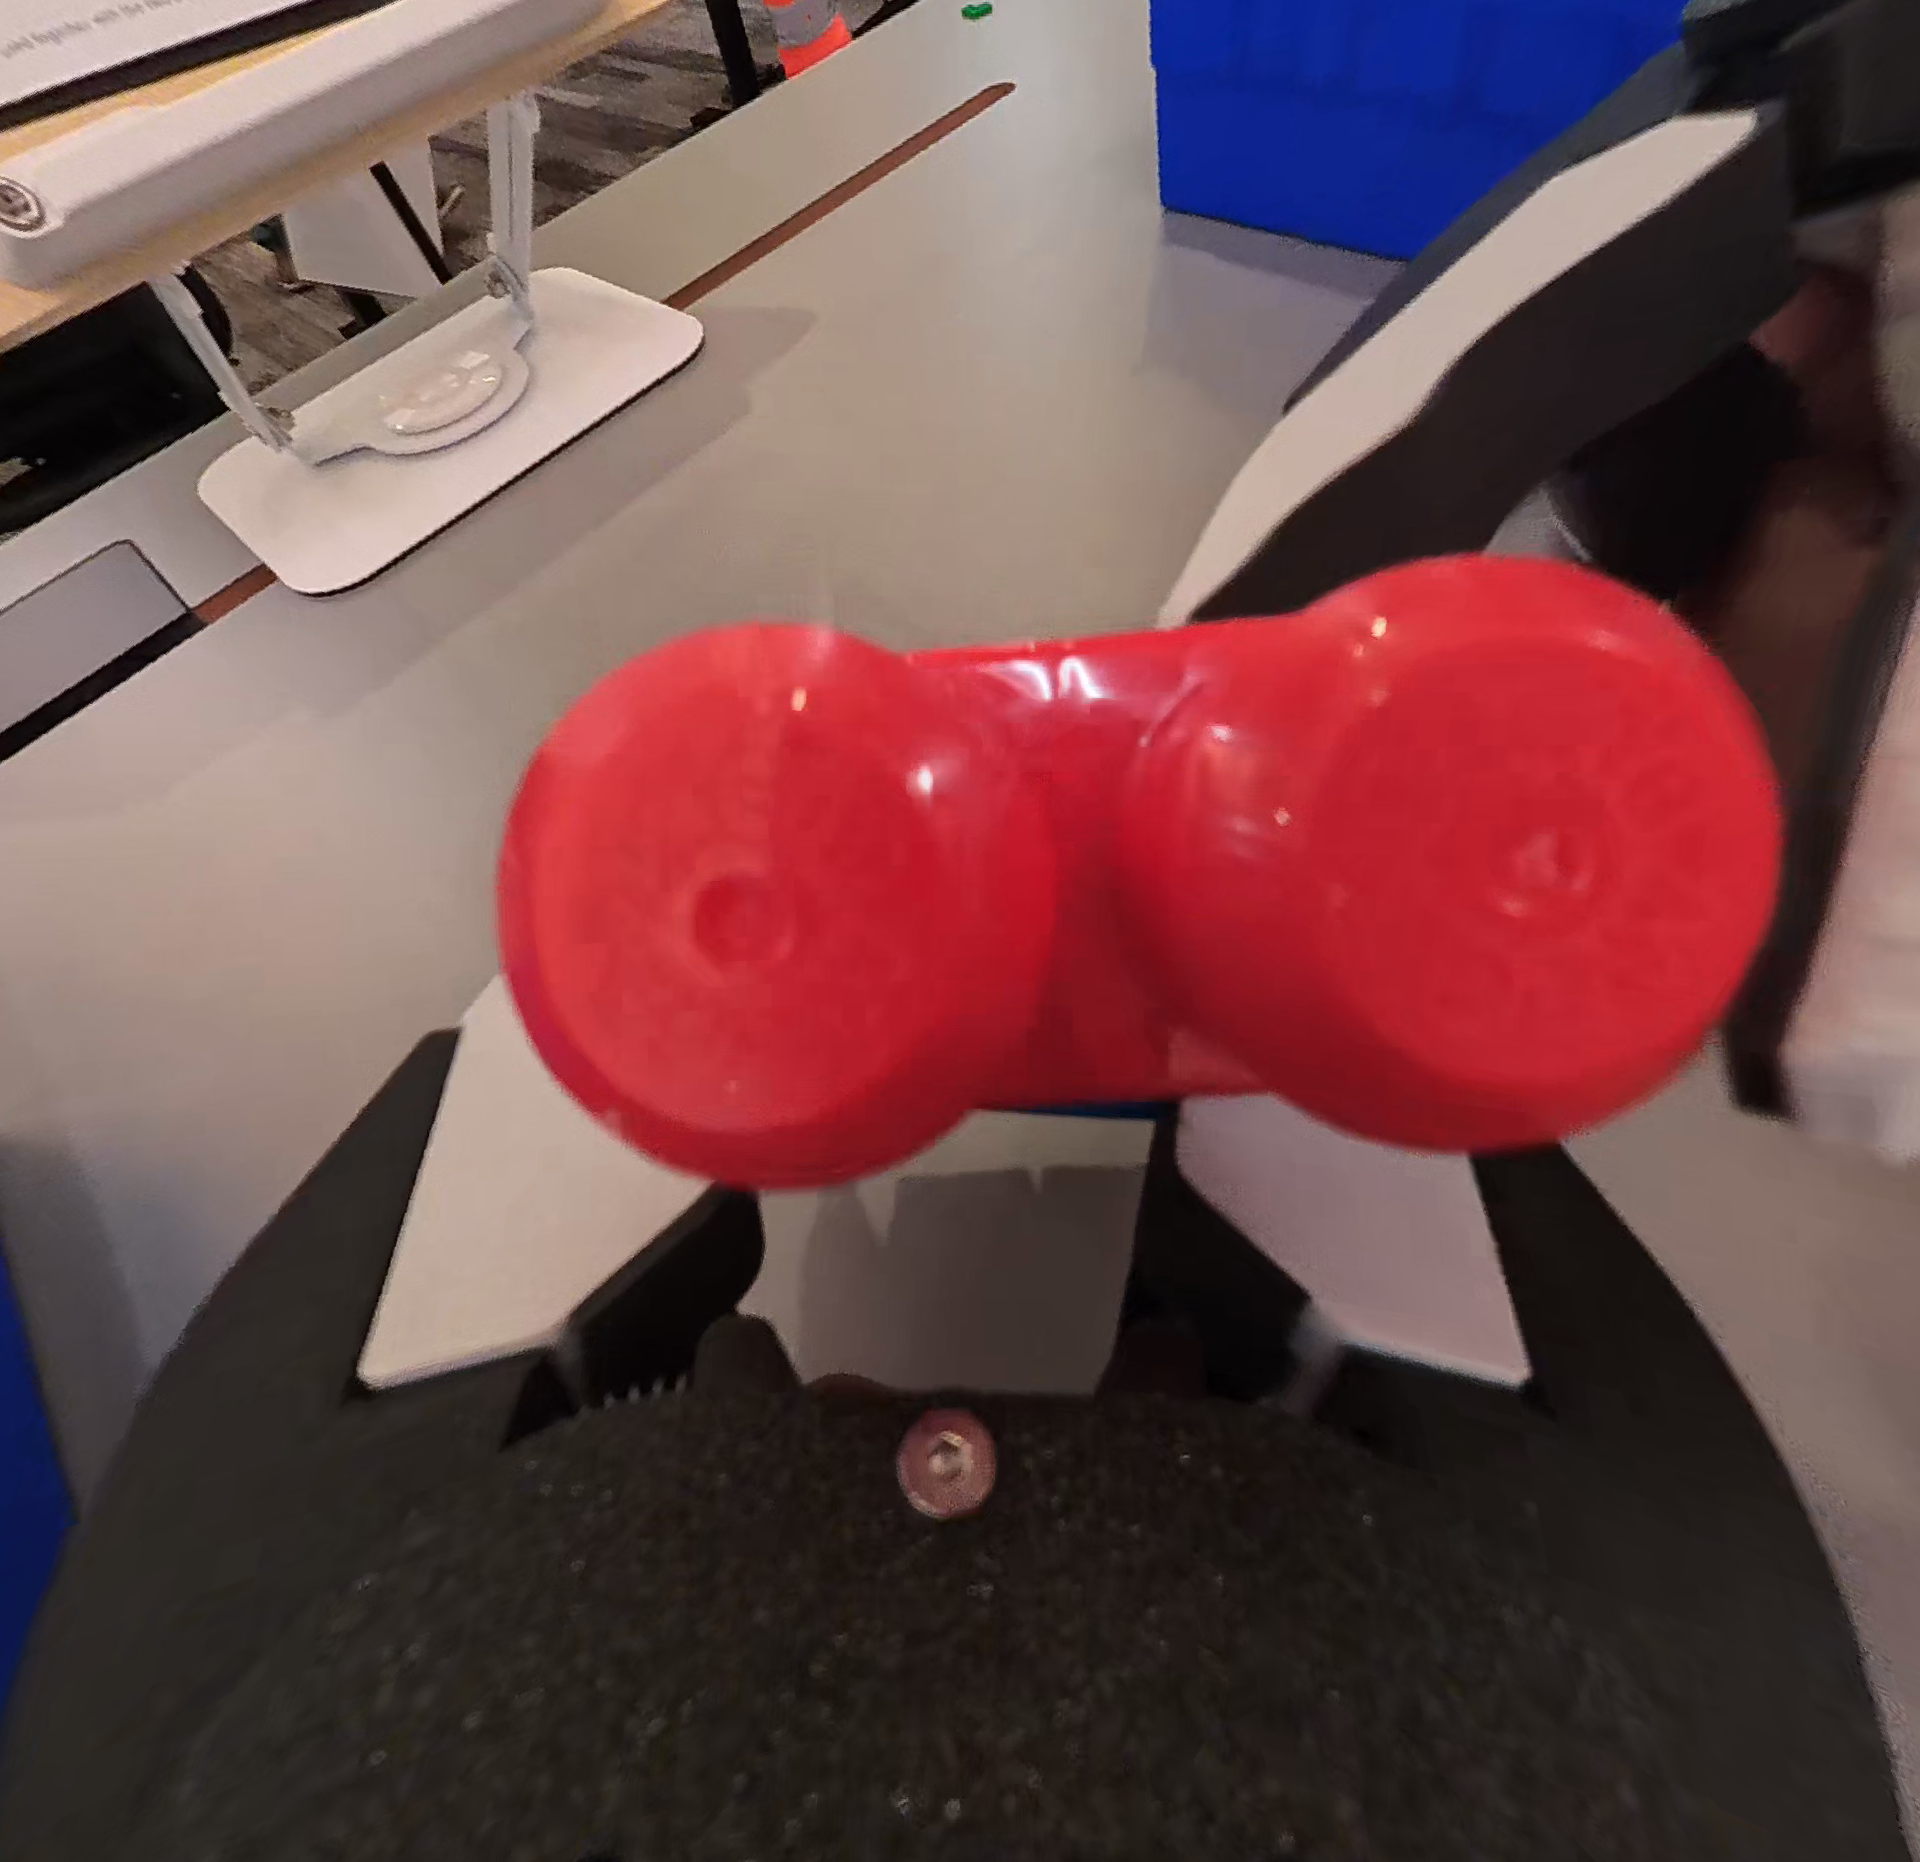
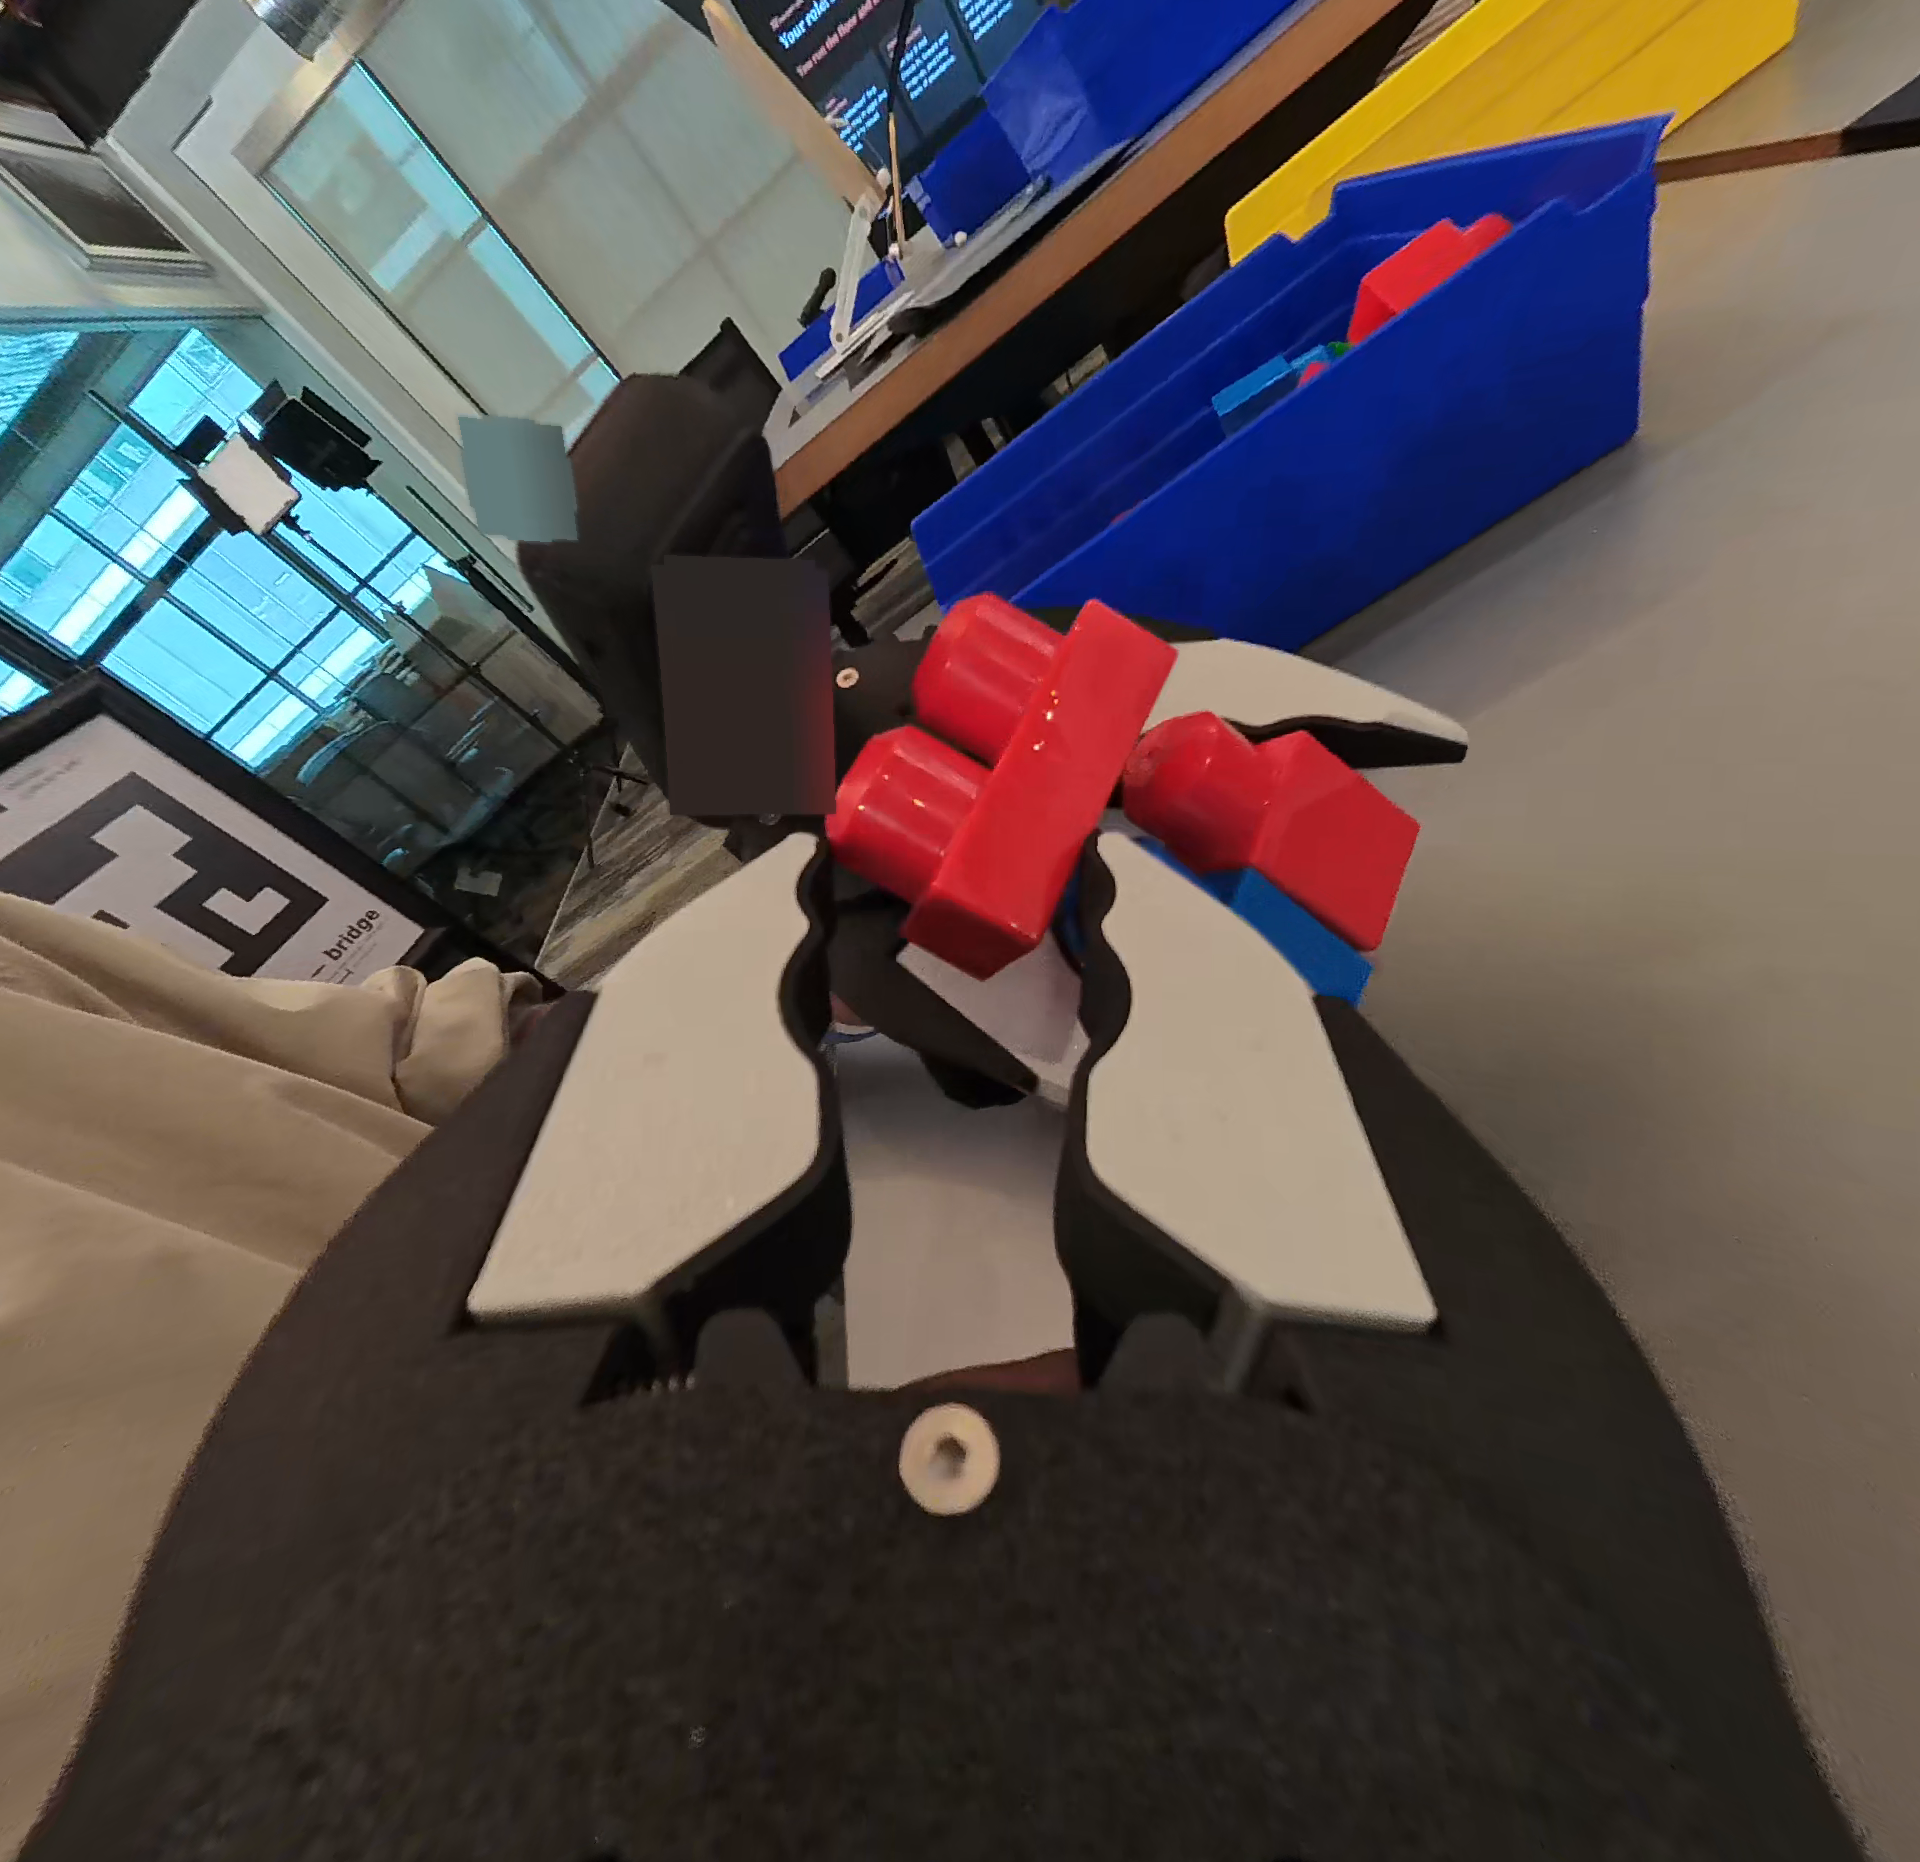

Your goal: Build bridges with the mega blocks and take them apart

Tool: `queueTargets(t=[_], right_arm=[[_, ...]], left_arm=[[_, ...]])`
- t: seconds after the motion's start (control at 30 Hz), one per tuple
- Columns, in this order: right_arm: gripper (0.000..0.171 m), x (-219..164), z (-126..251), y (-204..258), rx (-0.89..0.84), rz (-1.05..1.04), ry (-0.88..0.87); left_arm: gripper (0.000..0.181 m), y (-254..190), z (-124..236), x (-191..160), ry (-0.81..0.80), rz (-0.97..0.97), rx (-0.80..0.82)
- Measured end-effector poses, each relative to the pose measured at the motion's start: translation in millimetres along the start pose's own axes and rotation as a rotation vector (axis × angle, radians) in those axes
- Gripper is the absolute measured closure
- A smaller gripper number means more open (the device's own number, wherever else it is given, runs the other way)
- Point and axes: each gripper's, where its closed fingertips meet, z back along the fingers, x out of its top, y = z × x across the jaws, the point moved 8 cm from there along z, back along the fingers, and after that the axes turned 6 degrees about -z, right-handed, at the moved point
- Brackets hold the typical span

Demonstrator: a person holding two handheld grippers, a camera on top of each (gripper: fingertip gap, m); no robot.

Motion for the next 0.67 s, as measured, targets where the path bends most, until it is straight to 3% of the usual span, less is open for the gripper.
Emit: queueTargets(t=[0.3, 0.6, 0.67], right_arm=[[0.126, -0.8, -1.5, -3.3, -0.012, -0.165, 0.063], [0.125, 1.0, 0.1, -3.0, -0.08, -0.138, 0.125], [0.125, -0.2, -2.6, -1.1, -0.05, -0.153, 0.171]], left_arm=[[0.091, -2.4, -2.2, -3.5, 0.019, -0.053, 0.045], [0.092, -5.2, -4.1, -5.0, 0.016, -0.005, 0.001], [0.061, -4.5, -4.4, -6.4, 0.018, -0.005, 0.008]])
